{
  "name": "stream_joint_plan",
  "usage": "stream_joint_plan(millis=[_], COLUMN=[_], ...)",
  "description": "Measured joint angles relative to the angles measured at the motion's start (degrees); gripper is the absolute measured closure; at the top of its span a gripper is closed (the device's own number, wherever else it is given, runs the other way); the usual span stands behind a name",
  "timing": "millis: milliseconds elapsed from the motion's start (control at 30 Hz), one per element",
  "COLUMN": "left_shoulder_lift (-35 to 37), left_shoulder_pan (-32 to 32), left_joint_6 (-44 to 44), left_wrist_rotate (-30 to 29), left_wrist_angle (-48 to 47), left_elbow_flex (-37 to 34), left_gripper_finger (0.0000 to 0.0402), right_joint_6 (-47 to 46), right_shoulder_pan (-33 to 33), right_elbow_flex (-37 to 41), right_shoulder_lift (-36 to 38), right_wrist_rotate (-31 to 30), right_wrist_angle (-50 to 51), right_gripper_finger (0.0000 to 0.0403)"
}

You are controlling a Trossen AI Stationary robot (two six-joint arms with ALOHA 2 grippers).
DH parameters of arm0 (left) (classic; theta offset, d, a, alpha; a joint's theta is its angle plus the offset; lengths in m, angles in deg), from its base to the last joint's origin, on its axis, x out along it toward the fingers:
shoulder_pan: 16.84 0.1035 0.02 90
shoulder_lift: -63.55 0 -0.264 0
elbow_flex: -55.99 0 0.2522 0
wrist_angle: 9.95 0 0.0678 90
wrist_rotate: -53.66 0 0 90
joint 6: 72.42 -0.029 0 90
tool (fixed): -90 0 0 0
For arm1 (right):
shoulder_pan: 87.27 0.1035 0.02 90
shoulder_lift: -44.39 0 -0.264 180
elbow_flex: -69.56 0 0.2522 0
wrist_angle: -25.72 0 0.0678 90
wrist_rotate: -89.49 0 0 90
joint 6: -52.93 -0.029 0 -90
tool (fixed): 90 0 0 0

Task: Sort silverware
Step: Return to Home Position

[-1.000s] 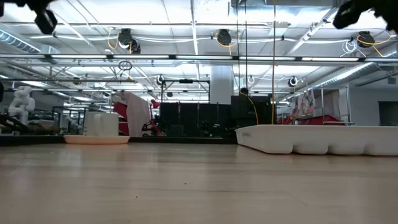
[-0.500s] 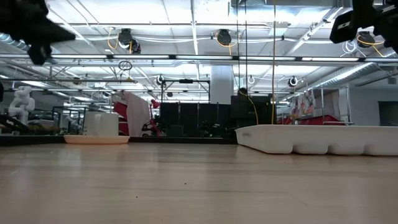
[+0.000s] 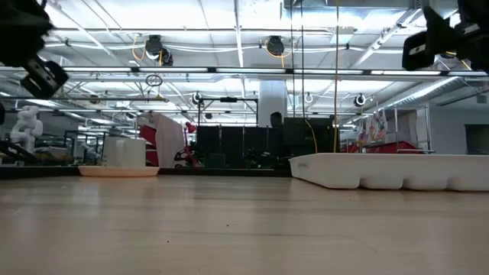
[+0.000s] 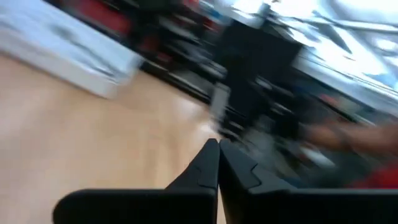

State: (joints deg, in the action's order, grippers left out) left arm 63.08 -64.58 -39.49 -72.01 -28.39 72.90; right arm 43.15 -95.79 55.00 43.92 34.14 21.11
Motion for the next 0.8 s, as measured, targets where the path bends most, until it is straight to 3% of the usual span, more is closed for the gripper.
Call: stream_joint_plan(millis=[133,433,800], left_shoulder_lift=[-0.3,-0.5,-3.1], left_shoulder_pan=[0.1,0.1,0.1], left_joint_6=[-4.4,-14.7,-13.9], left_wrist_rotate=[13.4,25.8,26.6], left_wrist_angle=[2.5,6.9,6.9], left_elbow_flex=[-0.8,-2.8,-2.8], left_gripper_finger=[0.0398,0.0399,0.0371], right_joint_6=[0.0,0.0,0.0], right_shoulder_pan=[0.0,0.0,0.0], right_elbow_flex=[0.0,0.0,0.0], right_shoulder_lift=[-0.2,-0.2,-0.2], right_wrist_rotate=[0.0,-0.1,-0.1], right_wrist_angle=[6.0,11.0,11.0], right_gripper_finger=[0.0252,0.0252,0.0252])
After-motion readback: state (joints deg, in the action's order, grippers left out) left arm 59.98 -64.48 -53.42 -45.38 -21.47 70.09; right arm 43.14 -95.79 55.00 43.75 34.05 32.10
